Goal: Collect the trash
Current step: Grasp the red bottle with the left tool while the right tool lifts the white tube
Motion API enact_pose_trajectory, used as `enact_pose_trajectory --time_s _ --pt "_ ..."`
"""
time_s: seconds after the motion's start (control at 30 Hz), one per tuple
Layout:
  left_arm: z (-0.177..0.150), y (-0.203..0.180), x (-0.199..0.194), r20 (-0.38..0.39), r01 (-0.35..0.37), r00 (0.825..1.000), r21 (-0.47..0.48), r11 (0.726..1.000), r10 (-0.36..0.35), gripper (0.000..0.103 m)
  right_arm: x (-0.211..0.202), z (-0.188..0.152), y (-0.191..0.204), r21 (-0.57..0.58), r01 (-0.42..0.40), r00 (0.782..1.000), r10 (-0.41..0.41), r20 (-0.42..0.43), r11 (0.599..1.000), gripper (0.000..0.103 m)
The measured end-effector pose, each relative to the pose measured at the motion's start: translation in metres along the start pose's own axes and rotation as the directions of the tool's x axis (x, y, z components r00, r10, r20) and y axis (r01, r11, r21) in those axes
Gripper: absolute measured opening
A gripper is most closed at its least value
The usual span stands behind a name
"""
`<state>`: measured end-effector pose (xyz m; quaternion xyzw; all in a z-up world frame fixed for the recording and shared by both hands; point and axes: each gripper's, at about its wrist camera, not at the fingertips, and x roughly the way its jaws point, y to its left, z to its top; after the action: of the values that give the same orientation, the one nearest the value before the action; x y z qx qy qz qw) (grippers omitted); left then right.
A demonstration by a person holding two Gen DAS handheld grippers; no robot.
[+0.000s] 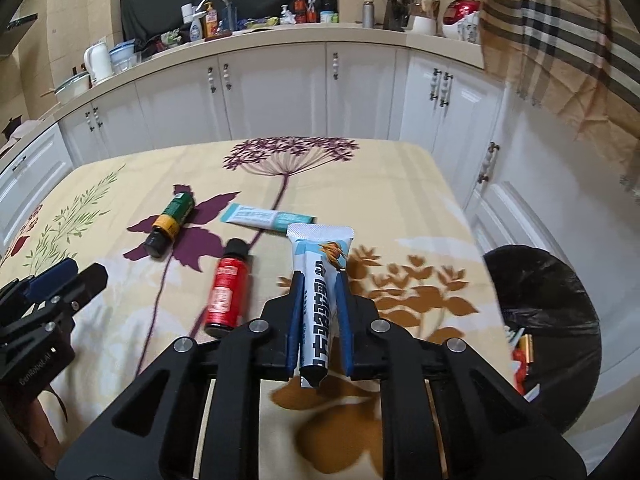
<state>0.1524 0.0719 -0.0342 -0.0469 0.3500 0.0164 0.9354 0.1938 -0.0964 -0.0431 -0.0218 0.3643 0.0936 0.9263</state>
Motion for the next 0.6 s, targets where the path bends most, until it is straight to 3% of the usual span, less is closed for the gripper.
enact_pose_trajectory --time_s 0.33,0.6 --pt "0.005 -0.054 0.013 -0.024 0.063 0.998 0.055 0.997 -0.062 0.057 -0.009 -0.006 -0.040 0.044 0.041 0.999 -0.042 0.021 0.998 0.015" --pt "0.008 -0.084 0.037 -0.067 0.057 0.996 0.098 0.994 -0.050 0.058 -0.010 -0.010 -0.064 0.076 0.040 0.999 -0.042 0.026 0.996 0.015"
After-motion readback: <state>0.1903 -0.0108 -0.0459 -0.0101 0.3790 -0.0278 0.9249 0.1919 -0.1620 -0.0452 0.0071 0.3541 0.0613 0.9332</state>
